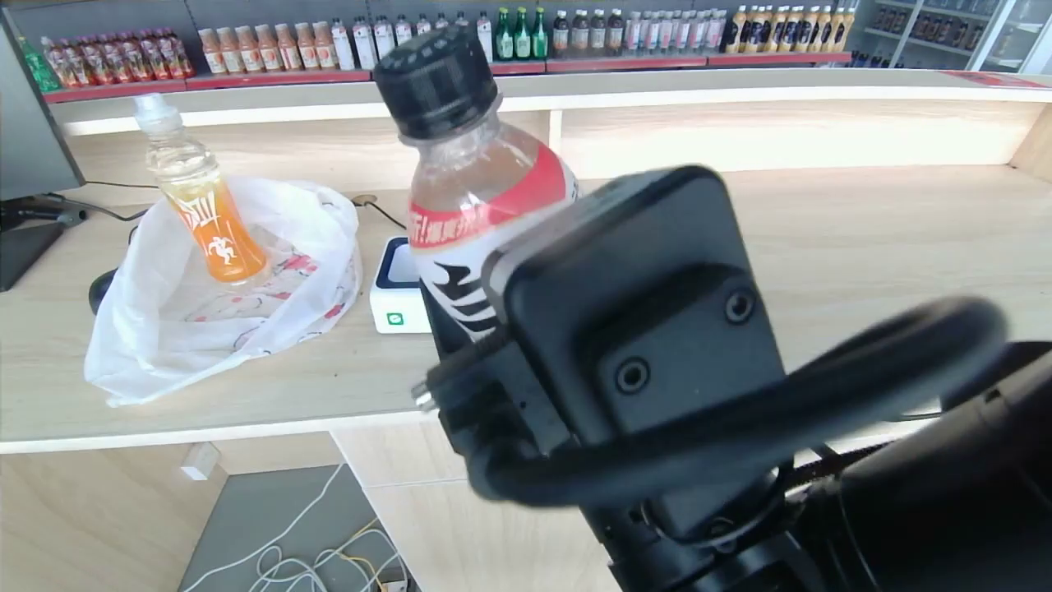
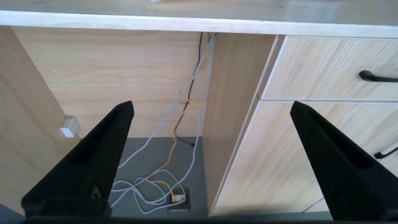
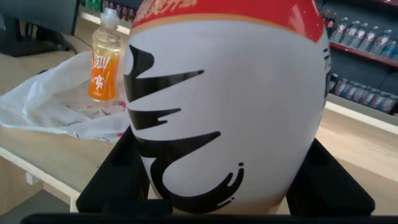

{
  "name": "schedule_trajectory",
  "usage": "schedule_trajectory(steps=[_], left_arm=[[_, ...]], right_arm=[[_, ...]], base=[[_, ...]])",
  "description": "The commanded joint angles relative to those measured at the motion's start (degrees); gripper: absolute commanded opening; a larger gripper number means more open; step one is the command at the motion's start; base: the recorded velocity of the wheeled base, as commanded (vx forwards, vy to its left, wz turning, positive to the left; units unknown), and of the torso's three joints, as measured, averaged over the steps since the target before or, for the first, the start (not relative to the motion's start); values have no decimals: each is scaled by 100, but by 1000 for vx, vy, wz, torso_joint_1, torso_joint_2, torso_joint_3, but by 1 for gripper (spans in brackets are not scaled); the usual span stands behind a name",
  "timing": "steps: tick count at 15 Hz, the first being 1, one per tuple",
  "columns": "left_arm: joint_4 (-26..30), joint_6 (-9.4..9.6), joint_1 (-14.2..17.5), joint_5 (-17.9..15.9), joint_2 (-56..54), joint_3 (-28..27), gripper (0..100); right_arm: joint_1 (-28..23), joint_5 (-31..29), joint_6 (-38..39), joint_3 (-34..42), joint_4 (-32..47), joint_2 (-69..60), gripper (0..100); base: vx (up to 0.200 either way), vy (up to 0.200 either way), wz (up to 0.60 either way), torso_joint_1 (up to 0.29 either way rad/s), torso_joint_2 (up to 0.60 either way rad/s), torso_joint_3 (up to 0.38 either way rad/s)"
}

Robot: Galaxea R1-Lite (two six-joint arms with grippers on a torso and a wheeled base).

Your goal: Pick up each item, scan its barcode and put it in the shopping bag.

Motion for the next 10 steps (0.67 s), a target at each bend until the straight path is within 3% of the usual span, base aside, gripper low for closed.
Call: schedule_trajectory(steps=[1,6,10], left_arm=[[-2,0,1,0,-2,0,100],[-2,0,1,0,-2,0,100],[-2,0,1,0,-2,0,100]], right_arm=[[333,-25,-169,894,-9,-405,0],[430,19,-705,956,-9,-361,0],[430,520,-1690,947,-9,-361,0]], base=[[0,0,0,0,0,0],[0,0,0,0,0,0],[0,0,0,0,0,0]])
